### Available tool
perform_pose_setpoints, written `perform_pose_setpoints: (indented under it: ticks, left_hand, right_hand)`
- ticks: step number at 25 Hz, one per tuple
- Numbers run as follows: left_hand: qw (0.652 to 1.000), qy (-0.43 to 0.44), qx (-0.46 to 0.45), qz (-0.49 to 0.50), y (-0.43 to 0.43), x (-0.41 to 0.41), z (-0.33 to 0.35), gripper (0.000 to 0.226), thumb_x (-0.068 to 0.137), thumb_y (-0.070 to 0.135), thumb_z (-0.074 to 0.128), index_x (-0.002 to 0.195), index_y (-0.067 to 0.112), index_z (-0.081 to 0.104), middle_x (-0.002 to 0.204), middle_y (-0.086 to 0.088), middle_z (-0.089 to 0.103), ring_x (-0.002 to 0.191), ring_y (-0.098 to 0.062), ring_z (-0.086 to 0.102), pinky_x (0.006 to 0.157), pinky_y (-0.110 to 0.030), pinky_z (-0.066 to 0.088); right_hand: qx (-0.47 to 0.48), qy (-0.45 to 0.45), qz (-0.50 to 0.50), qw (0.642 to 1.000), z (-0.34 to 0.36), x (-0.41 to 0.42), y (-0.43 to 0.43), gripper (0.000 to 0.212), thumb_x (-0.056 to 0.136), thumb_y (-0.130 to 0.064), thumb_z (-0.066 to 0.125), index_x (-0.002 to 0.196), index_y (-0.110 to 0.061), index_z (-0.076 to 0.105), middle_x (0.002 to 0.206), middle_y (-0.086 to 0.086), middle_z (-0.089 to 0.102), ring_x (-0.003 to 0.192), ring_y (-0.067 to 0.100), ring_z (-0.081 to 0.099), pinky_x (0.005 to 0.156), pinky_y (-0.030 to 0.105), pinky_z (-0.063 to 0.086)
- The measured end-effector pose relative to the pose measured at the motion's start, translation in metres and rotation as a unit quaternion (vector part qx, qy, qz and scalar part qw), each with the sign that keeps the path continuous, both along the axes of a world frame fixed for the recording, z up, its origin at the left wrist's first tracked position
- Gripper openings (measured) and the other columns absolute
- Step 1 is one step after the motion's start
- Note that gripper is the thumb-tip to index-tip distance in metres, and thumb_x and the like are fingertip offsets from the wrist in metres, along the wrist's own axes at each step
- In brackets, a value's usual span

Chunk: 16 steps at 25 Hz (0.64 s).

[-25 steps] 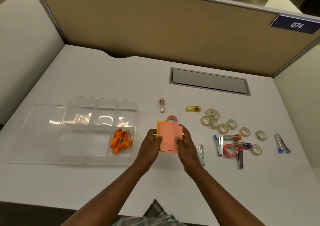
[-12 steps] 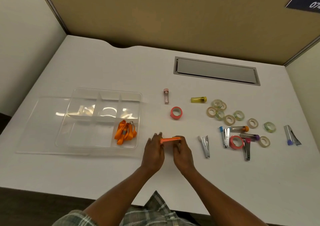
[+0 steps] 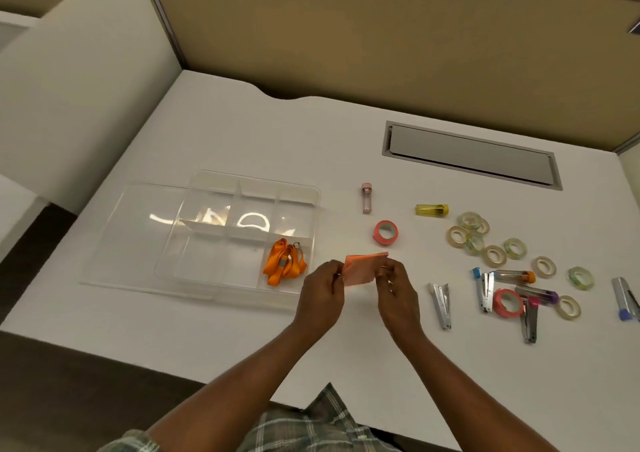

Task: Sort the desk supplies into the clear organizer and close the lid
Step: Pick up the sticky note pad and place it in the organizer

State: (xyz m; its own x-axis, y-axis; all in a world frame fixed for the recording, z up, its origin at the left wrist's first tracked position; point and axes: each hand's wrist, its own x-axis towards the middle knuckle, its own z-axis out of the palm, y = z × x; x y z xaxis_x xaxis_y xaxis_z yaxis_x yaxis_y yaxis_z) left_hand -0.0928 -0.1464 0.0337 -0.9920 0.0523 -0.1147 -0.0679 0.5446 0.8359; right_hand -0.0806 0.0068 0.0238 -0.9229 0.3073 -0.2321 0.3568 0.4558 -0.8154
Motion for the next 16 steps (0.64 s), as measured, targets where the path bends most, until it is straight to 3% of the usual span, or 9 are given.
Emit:
perform_pose_setpoints:
  ticks: [3, 6, 8, 11, 13, 16]
  left_hand:
    - [0.996, 0.056, 0.004, 0.075, -0.049, -0.01, 0.025, 0.017, 0.098, 0.009, 0.054, 0.106, 0.011, 0.068, 0.087, 0.002, 0.066, 0.074, -0.007, 0.058, 0.062, -0.014, 0.042]
    - [0.984, 0.073, -0.026, 0.158, -0.11, -0.017, 0.031, 0.019, 0.097, 0.007, 0.052, 0.111, 0.012, 0.065, 0.088, -0.001, 0.067, 0.075, -0.015, 0.061, 0.062, -0.017, 0.045]
    - [0.976, 0.06, -0.072, 0.197, -0.142, -0.019, 0.026, 0.021, 0.097, 0.006, 0.051, 0.113, 0.009, 0.064, 0.088, -0.006, 0.068, 0.074, -0.019, 0.061, 0.061, -0.018, 0.043]
    - [0.969, 0.01, -0.119, 0.215, -0.168, -0.023, 0.016, 0.019, 0.095, 0.002, 0.05, 0.108, 0.004, 0.064, 0.086, -0.015, 0.069, 0.076, -0.031, 0.063, 0.065, -0.029, 0.044]
    - [0.968, -0.017, -0.131, 0.215, -0.173, -0.027, 0.012, 0.02, 0.094, 0.001, 0.05, 0.108, 0.003, 0.064, 0.087, -0.017, 0.069, 0.08, -0.035, 0.064, 0.067, -0.031, 0.044]
    - [0.964, -0.043, -0.149, 0.215, -0.172, -0.032, 0.009, 0.022, 0.093, 0.002, 0.048, 0.108, 0.003, 0.064, 0.093, -0.018, 0.07, 0.085, -0.037, 0.065, 0.071, -0.036, 0.05]
  right_hand:
    - [-0.004, 0.031, 0.046, 0.998, 0.012, -0.008, -0.028, 0.031, 0.102, -0.023, 0.049, 0.133, -0.022, 0.052, 0.134, -0.006, 0.06, 0.124, 0.016, 0.055, 0.105, 0.037, 0.046]
    - [0.06, 0.064, 0.208, 0.974, 0.015, -0.006, -0.061, 0.042, 0.098, -0.022, 0.057, 0.14, -0.018, 0.05, 0.148, 0.001, 0.048, 0.138, 0.017, 0.042, 0.111, 0.042, 0.041]
    - [0.118, 0.029, 0.298, 0.947, 0.011, -0.002, -0.08, 0.049, 0.097, -0.031, 0.057, 0.144, -0.025, 0.045, 0.16, 0.003, 0.031, 0.146, 0.02, 0.03, 0.114, 0.043, 0.038]
    - [0.21, -0.036, 0.346, 0.914, 0.003, 0.003, -0.094, 0.05, 0.097, -0.044, 0.054, 0.145, -0.035, 0.042, 0.166, 0.002, 0.01, 0.15, 0.023, 0.021, 0.114, 0.044, 0.038]
    - [0.251, -0.052, 0.354, 0.9, -0.001, 0.004, -0.096, 0.046, 0.097, -0.046, 0.052, 0.142, -0.036, 0.045, 0.166, 0.002, 0.01, 0.148, 0.023, 0.026, 0.11, 0.04, 0.04]
    - [0.261, -0.049, 0.344, 0.901, -0.004, 0.002, -0.096, 0.037, 0.099, -0.043, 0.051, 0.135, -0.034, 0.052, 0.16, -0.001, 0.03, 0.138, 0.021, 0.042, 0.102, 0.036, 0.047]
